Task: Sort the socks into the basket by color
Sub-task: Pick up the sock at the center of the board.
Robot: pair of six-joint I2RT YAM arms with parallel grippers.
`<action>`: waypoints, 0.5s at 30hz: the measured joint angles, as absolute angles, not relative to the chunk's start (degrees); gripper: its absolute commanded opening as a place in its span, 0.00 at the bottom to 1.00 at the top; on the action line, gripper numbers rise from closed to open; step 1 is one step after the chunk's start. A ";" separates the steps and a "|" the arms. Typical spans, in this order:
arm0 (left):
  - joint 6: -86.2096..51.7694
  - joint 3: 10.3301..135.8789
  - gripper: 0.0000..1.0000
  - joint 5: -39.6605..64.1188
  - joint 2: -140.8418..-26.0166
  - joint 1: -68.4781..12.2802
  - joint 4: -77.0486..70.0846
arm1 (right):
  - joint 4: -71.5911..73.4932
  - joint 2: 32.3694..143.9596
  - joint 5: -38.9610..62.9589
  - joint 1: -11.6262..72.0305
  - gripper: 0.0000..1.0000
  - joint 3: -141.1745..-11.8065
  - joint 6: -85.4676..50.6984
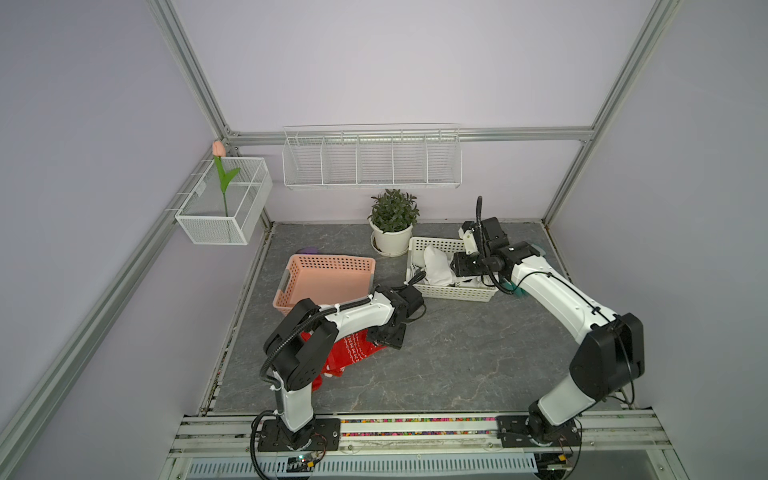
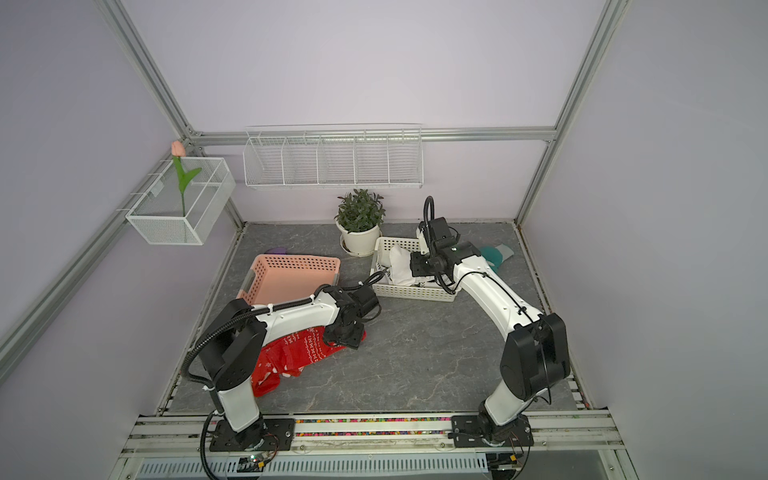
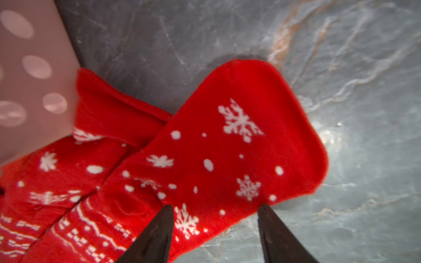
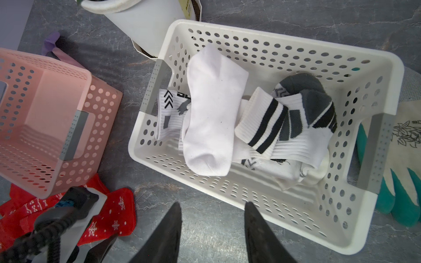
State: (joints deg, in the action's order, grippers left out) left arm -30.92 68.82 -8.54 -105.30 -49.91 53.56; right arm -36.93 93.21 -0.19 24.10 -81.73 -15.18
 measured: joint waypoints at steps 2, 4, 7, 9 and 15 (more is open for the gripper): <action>-30.68 68.27 0.58 -7.53 -105.30 -49.23 53.01 | -36.93 93.21 -0.19 24.10 0.47 -81.73 -15.18; -30.46 68.01 0.55 -6.28 -105.30 -48.84 52.49 | -36.93 93.21 -0.19 24.10 0.47 -81.73 -15.18; -30.04 67.94 0.49 -4.99 -105.30 -48.64 51.94 | -36.93 93.21 -0.21 24.10 0.47 -81.73 -15.18; -29.61 67.92 0.34 -4.10 -105.30 -48.64 51.55 | -36.93 93.21 -0.27 24.10 0.47 -81.73 -15.18; -29.34 67.92 0.00 -3.07 -105.36 -48.64 51.22 | -36.93 93.21 -0.43 24.10 0.47 -81.73 -15.18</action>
State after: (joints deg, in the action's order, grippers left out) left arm -29.34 67.92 -3.07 -105.36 -48.64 51.22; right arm -36.93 93.21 -0.43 24.10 -81.73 -15.18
